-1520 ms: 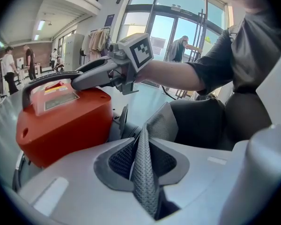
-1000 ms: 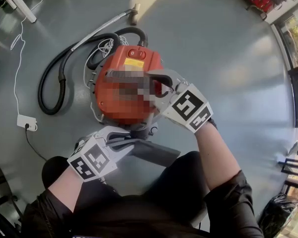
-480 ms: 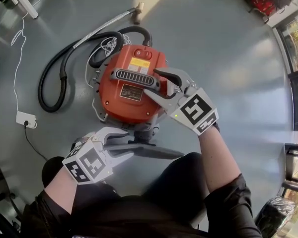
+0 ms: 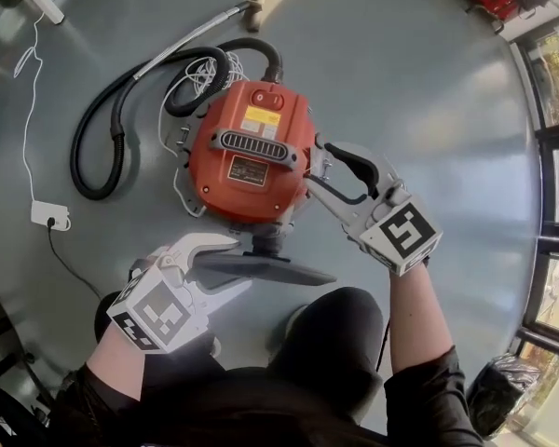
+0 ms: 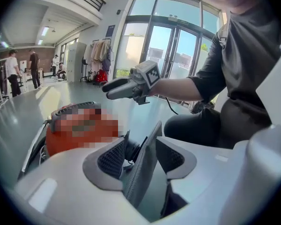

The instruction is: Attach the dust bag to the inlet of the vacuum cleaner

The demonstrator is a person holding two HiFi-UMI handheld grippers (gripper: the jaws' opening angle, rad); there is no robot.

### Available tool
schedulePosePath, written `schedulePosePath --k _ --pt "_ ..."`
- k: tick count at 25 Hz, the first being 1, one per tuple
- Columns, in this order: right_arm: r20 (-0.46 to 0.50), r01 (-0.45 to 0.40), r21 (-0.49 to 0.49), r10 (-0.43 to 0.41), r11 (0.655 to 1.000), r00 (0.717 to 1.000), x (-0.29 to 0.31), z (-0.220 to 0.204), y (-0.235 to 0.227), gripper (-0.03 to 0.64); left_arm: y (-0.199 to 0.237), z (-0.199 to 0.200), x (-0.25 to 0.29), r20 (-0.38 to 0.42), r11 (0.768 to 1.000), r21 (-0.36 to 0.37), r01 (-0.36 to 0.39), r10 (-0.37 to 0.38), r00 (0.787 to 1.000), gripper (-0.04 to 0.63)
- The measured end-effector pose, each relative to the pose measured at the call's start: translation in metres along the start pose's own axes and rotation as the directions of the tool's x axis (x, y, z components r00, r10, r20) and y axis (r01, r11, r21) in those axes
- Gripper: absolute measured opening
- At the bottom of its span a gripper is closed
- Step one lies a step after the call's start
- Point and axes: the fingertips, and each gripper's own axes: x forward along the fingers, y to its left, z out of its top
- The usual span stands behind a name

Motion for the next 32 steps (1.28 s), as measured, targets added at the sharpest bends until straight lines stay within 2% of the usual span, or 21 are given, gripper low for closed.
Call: schedulePosePath --k 5,9,12,18,22,25,29,32 --pt "-0.036 0.051 0.105 -0.047 0.993 0.998 -0.034 0.014 0.015 0.209 0.0 0.023 -0.032 -0.011 0.998 0.007 -0.066 0.066 0.998 0.22" --pt "-0.033 0.08 0.255 -0.074 0.964 0.997 -0.064 0.047 0.038 0.207 0.001 0.048 -0.071 0.034 0.987 -0.054 -0.149 0.151 0.988 0.184" --pt "-0.051 0.101 0.314 -0.089 0.944 0.995 -0.093 0.08 0.058 0.192 -0.011 0.073 -0.11 0.048 0.978 -0.093 -0.189 0.194 0.98 0.138" --pt "-0.093 0.042 0.351 -0.01 0.935 0.996 -0.157 0.152 0.116 0.172 -0.052 0.135 -0.192 -0.001 0.963 -0.136 -0.231 0.234 0.972 0.117" --pt "-0.073 0.003 0.374 0.026 0.928 0.997 -0.203 0.199 0.141 0.17 -0.086 0.182 -0.239 -0.001 0.949 -0.172 -0.263 0.267 0.964 0.11" --pt "-0.042 -0.044 0.355 0.063 0.934 0.997 -0.233 0.226 0.155 0.155 -0.119 0.21 -0.263 -0.003 0.93 -0.201 -0.307 0.313 0.95 0.11" --pt "0.002 -0.061 0.301 0.064 0.952 0.998 -0.257 0.241 0.145 0.152 -0.152 0.229 -0.283 -0.012 0.893 -0.231 -0.386 0.394 0.919 0.11" --pt "0.021 -0.049 0.304 0.044 0.952 0.999 -0.271 0.251 0.133 0.152 -0.174 0.243 -0.294 -0.017 0.889 -0.202 -0.411 0.417 0.909 0.11"
